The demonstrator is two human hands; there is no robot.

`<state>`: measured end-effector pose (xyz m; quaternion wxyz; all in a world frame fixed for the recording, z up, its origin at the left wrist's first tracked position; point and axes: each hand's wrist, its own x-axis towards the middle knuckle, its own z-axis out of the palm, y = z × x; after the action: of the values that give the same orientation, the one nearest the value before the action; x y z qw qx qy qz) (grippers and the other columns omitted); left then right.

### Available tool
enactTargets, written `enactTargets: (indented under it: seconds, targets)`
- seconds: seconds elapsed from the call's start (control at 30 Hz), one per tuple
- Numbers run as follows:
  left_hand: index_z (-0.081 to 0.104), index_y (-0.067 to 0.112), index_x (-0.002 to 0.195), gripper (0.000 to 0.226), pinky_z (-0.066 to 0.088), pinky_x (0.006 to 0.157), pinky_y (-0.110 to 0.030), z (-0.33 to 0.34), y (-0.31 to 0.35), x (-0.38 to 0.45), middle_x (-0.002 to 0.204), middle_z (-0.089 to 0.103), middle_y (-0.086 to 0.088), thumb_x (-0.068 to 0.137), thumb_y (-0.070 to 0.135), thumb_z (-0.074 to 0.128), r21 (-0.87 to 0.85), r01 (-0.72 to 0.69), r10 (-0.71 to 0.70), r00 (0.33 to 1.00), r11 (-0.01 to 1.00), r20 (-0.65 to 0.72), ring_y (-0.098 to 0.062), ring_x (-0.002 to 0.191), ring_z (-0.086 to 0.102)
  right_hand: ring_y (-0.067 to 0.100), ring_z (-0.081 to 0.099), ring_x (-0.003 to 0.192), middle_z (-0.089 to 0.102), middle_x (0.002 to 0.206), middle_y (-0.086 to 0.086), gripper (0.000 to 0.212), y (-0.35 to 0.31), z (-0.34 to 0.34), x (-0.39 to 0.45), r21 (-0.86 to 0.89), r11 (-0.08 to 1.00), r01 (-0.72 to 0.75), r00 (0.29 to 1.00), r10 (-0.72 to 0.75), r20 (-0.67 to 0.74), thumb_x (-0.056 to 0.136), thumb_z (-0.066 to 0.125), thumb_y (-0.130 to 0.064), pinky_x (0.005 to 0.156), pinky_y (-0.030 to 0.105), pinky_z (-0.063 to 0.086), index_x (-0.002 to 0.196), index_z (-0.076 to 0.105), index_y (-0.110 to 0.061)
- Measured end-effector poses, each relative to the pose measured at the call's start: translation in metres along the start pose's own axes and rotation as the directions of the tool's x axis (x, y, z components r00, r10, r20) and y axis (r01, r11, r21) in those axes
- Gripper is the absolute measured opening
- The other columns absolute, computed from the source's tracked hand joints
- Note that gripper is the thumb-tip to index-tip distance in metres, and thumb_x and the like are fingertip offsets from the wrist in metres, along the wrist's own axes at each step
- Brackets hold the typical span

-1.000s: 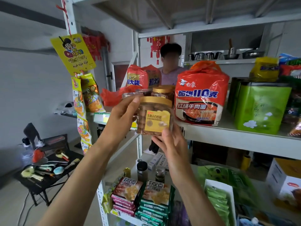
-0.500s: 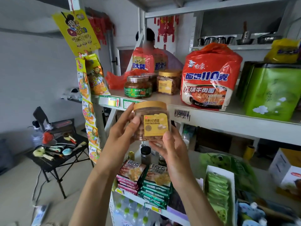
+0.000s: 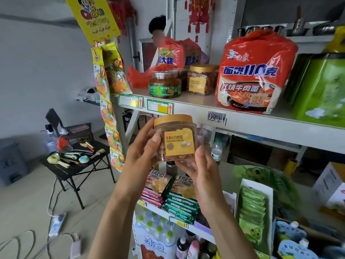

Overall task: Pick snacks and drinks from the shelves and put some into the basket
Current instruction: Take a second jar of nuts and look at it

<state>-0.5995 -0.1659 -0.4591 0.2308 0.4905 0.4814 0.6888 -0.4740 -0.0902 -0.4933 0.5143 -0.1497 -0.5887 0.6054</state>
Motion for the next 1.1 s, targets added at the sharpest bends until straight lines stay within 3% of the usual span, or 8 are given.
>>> enactTargets:
  seconds: [0.2, 0.4, 0.53, 0.7, 0.77, 0.87, 0.97, 1.1]
  targets:
    - [0.062, 0.019, 0.131, 0.035, 0.059, 0.086, -0.045, 0.004, -0.006, -0.005, 0.113, 0.07, -0.01, 0.099, 0.031, 0.055, 0.074, -0.022, 0.029, 0.996, 0.997, -0.089, -0.025, 0.106, 0.069, 0.013, 0.056, 0.124, 0.055, 0.137, 0.0, 0.067, 0.002, 0.005, -0.005, -0.208, 0.95, 0.233, 0.954, -0.265, -0.141, 0.083, 0.068, -0.044, 0.094, 0.027, 0.052, 0.142, 0.045, -0.023]
    - [0.06, 0.01, 0.119, 0.051, 0.059, 0.088, -0.04, 0.005, -0.014, -0.007, 0.108, 0.072, -0.014, 0.089, 0.051, 0.059, 0.04, 0.082, -0.083, 0.997, 0.996, 0.004, -0.031, 0.103, 0.069, 0.024, 0.045, 0.134, 0.043, 0.143, -0.002, 0.064, 0.006, 0.006, -0.005, -0.478, 0.787, 0.39, 0.885, -0.464, -0.041, 0.092, 0.061, -0.045, 0.098, 0.044, 0.051, 0.145, 0.042, -0.013]
    - [0.061, 0.006, 0.119, 0.055, 0.058, 0.084, -0.037, -0.001, -0.019, -0.007, 0.113, 0.072, -0.012, 0.087, 0.05, 0.057, -0.04, 0.096, -0.096, 0.995, 0.995, 0.006, -0.03, 0.107, 0.069, 0.021, 0.052, 0.128, 0.051, 0.138, -0.004, 0.048, 0.006, 0.003, -0.008, -0.391, 0.845, 0.365, 0.902, -0.425, -0.078, 0.097, 0.055, -0.031, 0.097, 0.045, 0.052, 0.141, 0.047, -0.015]
    - [0.051, 0.009, 0.131, 0.066, 0.045, 0.097, -0.068, 0.001, -0.021, -0.009, 0.122, 0.062, -0.025, 0.087, 0.058, 0.058, -0.187, 0.083, -0.099, 0.992, 0.979, -0.078, -0.044, 0.114, 0.061, 0.006, 0.055, 0.125, 0.06, 0.132, -0.013, 0.067, 0.003, 0.012, -0.007, -0.218, 0.961, 0.17, 0.984, -0.177, -0.014, 0.084, 0.062, -0.058, 0.104, 0.028, 0.046, 0.14, 0.046, -0.025]
    - [0.051, 0.007, 0.127, 0.07, 0.037, 0.096, -0.076, 0.001, -0.022, -0.008, 0.12, 0.057, -0.034, 0.086, 0.063, 0.059, -0.191, 0.085, -0.104, 0.99, 0.978, -0.094, -0.047, 0.109, 0.059, 0.009, 0.055, 0.125, 0.062, 0.131, -0.011, 0.071, 0.005, 0.015, -0.008, -0.213, 0.965, 0.157, 0.987, -0.158, 0.009, 0.08, 0.061, -0.065, 0.107, 0.034, 0.044, 0.138, 0.047, -0.026]
    - [0.054, 0.0, 0.124, 0.068, 0.041, 0.102, -0.066, -0.005, -0.027, -0.006, 0.119, 0.058, -0.034, 0.09, 0.059, 0.054, -0.147, 0.105, -0.115, 0.991, 0.984, -0.061, -0.044, 0.118, 0.057, 0.015, 0.056, 0.126, 0.061, 0.132, -0.009, 0.078, 0.006, 0.015, -0.011, -0.194, 0.968, 0.159, 0.984, -0.171, -0.043, 0.074, 0.074, -0.057, 0.109, 0.049, 0.041, 0.139, 0.043, -0.026]
    - [0.064, 0.006, 0.122, 0.065, 0.043, 0.106, -0.053, -0.006, -0.029, -0.006, 0.117, 0.068, -0.02, 0.087, 0.06, 0.055, -0.142, 0.135, -0.139, 0.99, 0.981, -0.018, -0.035, 0.117, 0.062, 0.013, 0.053, 0.129, 0.055, 0.135, -0.017, 0.086, 0.008, 0.016, -0.012, -0.306, 0.929, 0.21, 0.964, -0.248, -0.091, 0.071, 0.08, -0.046, 0.108, 0.046, 0.043, 0.143, 0.038, -0.024]
    - [0.057, 0.016, 0.132, 0.053, 0.046, 0.102, -0.058, -0.004, -0.024, -0.005, 0.121, 0.068, -0.015, 0.093, 0.05, 0.052, -0.093, 0.067, -0.061, 0.996, 0.993, 0.065, -0.035, 0.114, 0.064, 0.013, 0.052, 0.128, 0.05, 0.141, -0.009, 0.097, 0.012, 0.02, -0.016, -0.471, 0.846, 0.25, 0.929, -0.346, -0.129, 0.068, 0.078, -0.059, 0.1, 0.043, 0.049, 0.146, 0.035, -0.02]
